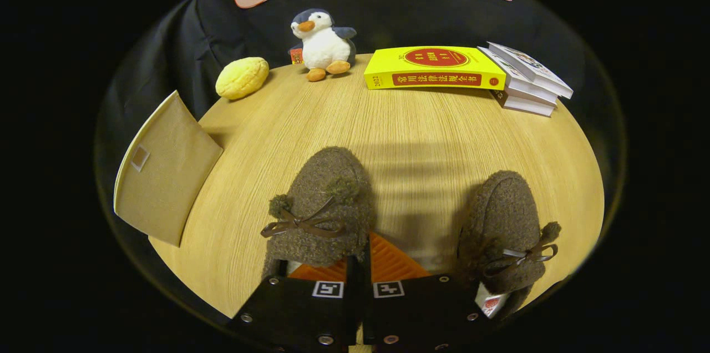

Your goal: Open the storage box then place both shoes into the box .Put the left shoe in first, then the right shoe, with the right side of both shoes facing outward in a uniform manner.

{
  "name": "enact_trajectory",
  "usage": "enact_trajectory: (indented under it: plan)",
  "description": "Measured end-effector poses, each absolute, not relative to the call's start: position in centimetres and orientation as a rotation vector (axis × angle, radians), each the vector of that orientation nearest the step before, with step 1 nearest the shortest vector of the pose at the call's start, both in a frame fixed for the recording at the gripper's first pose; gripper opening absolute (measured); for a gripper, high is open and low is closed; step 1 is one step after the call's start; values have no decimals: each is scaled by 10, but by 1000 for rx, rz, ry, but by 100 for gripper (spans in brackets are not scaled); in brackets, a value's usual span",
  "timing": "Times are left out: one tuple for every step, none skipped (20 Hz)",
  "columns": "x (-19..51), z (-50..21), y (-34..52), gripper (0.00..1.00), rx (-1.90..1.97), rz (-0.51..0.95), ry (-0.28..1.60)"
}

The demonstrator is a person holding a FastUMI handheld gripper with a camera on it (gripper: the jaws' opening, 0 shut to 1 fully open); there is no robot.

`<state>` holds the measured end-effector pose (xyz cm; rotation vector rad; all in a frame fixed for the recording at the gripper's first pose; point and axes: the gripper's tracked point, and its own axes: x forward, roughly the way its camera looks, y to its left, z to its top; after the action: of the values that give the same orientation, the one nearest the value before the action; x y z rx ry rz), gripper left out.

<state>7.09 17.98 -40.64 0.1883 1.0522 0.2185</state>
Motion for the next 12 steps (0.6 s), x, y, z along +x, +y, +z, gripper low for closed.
enact_trajectory:
  plan:
    - [71,-406,180,4,198,221,1055]
    - [71,-405,180,3,212,224,1060]
    - [70,-402,179,3,229,220,1063]
    - [70,-397,177,2,235,206,1060]
    - [70,-391,173,2,231,187,1056]
    - [69,-384,171,2,226,168,1052]
    - [67,-376,172,2,230,153,1047]
    - [64,-366,174,1,241,142,1050]
    - [62,-356,178,1,249,132,1052]
    - [61,-343,181,1,249,121,1047]
    - [61,-331,184,2,242,110,1038]
    - [61,-319,189,2,231,102,1029]
